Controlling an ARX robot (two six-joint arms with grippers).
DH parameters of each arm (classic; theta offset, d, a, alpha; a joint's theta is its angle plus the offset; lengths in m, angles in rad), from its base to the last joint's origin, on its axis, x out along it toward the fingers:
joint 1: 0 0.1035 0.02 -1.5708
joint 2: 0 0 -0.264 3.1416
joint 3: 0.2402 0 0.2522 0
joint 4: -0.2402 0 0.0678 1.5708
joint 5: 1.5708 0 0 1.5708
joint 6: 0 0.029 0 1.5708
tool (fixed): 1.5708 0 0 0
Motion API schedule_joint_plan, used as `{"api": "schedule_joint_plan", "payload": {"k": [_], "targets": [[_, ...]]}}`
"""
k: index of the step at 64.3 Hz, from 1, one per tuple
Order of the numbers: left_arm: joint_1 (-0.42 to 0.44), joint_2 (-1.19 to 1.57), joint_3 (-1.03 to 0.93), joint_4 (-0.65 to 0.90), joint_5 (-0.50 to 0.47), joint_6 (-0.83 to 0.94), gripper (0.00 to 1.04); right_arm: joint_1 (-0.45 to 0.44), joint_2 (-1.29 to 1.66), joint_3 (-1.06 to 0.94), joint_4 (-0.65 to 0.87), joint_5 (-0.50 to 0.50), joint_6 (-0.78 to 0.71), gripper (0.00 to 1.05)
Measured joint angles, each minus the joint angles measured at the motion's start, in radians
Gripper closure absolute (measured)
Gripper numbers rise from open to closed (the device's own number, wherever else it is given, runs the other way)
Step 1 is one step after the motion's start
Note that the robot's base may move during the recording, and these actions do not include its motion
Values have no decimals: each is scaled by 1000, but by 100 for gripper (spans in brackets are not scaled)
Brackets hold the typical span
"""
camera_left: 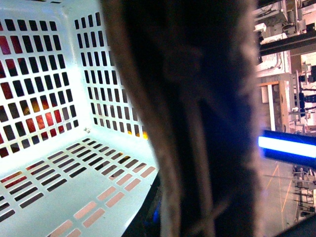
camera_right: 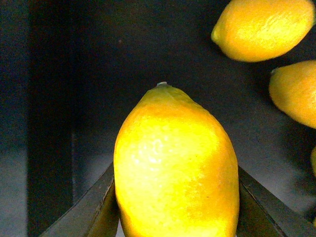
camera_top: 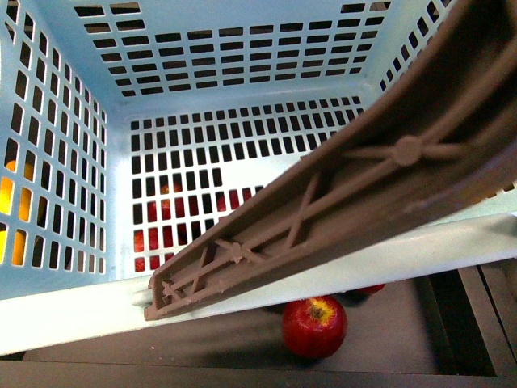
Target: Pick lemon and mango into basket
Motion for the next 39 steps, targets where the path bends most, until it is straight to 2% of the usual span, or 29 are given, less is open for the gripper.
{"api": "schedule_joint_plan", "payload": {"k": [12, 24, 33, 39], "targets": [[0, 0, 0, 0, 0, 0, 100, -38, -253, -111, -76, -97, 3, 54], [0, 0, 0, 0, 0, 0, 100, -39, -525, -179, -183, -177, 30, 54], [0, 0, 0, 0, 0, 0, 100, -9, -721, -199, -263, -215, 73, 54], [0, 0, 0, 0, 0, 0, 100, 60, -903, -201, -328, -226, 138, 54]]}}
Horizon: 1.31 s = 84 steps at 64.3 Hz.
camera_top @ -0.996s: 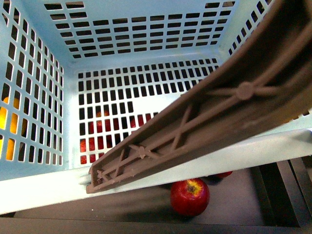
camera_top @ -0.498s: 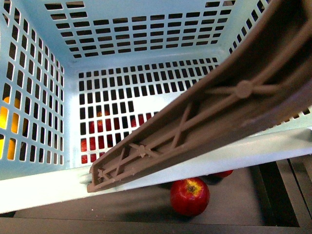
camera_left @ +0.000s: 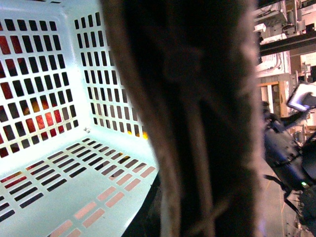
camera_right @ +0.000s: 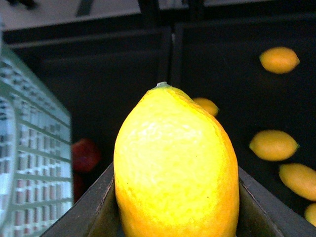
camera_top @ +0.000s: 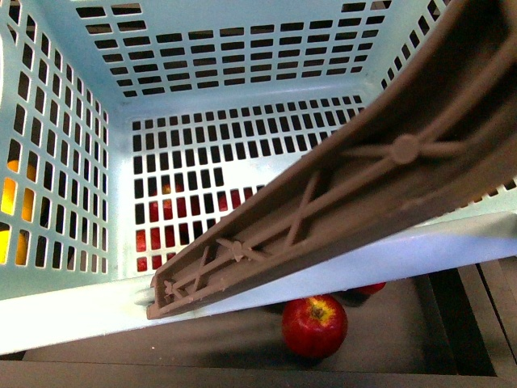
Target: Pick lemon and mango into basket
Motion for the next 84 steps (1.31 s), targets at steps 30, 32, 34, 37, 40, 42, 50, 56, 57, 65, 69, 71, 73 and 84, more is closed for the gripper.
{"api": "schedule_joint_plan", "payload": {"k": [30, 32, 34, 37, 40, 42, 50, 56, 57, 65, 69, 71, 73, 84], "targets": [[0, 0, 0, 0, 0, 0, 100, 468, -169, -41, -16, 186, 232, 54], [0, 0, 0, 0, 0, 0, 100, 491, -168, -47, -11, 196, 235, 54], [0, 0, 0, 0, 0, 0, 100, 504, -167, -51, -9, 201, 235, 54], [0, 0, 0, 0, 0, 0, 100, 526, -162, -58, -5, 209, 237, 54], [0, 0, 0, 0, 0, 0, 100, 542, -156, -66, -2, 219, 238, 54], [0, 0, 0, 0, 0, 0, 100, 549, -154, -69, -2, 222, 239, 54], [0, 0, 0, 0, 0, 0, 100, 565, -141, -85, -2, 223, 249, 41], [0, 0, 0, 0, 0, 0, 100, 563, -138, -88, 5, 228, 258, 26], [0, 0, 0, 0, 0, 0, 100, 563, -138, -88, 6, 229, 258, 24], [0, 0, 0, 0, 0, 1, 100, 549, -138, -88, 10, 230, 269, 7], [0, 0, 0, 0, -1, 0, 100, 533, -140, -88, 6, 229, 274, 9], [0, 0, 0, 0, -1, -1, 100, 519, -144, -88, -1, 229, 277, 9], [0, 0, 0, 0, -2, 0, 100, 508, -148, -88, -7, 229, 280, 9], [1, 0, 0, 0, -2, 0, 100, 412, -203, -87, -42, 265, 284, 9]]}}
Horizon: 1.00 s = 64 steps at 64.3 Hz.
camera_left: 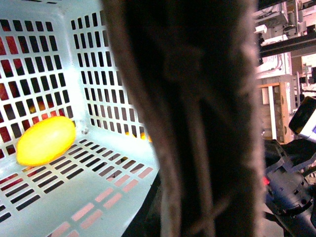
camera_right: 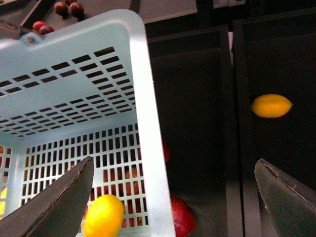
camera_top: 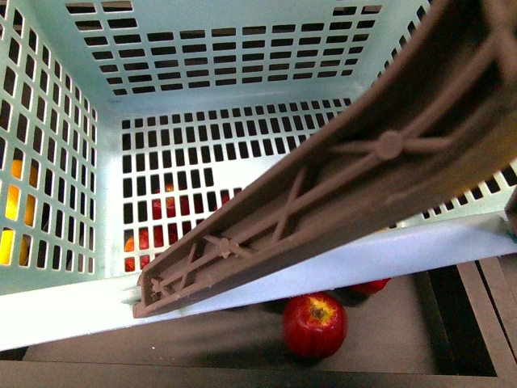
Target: Pick lemon and mango into basket
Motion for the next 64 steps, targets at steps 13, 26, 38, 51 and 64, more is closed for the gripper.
{"api": "schedule_joint_plan", "payload": {"k": [13, 26, 38, 51, 64], "targets": [[-2, 0, 0, 0, 5, 0, 100, 18, -21, -138, 348, 221, -105, 25], [0, 0, 0, 0, -3, 3, 100, -13, -114, -288, 542, 207, -170, 55], [0, 0, 0, 0, 0, -1, 100, -61, -186, -373, 543, 190, -183, 83], [0, 0, 0, 0, 3, 0, 100, -61, -276, -435, 520, 185, -192, 103], [0, 0, 0, 0, 1, 0, 100, -61, -360, -480, 478, 185, -192, 103]]}}
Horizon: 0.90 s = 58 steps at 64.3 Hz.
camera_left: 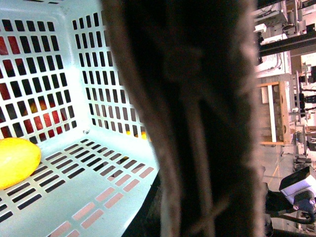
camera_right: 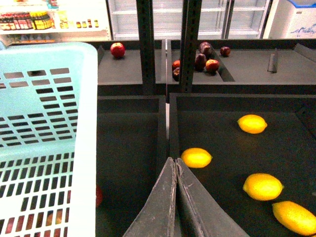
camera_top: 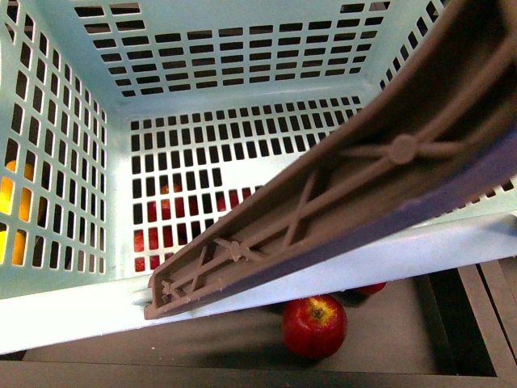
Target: Pick lemon and mango into basket
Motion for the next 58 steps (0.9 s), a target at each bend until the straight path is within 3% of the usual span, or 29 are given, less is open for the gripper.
{"api": "schedule_joint_plan", "payload": {"k": [12, 47, 58], "targets": [[0, 0, 0, 0, 0, 0, 100, 0, -69, -25, -41, 0, -1, 99], [0, 0, 0, 0, 0, 0, 100, 0, -79, -25, -42, 0, 0, 8], [-9, 0, 0, 0, 3, 4, 100, -1, -79, -26, -42, 4, -1, 9]]}}
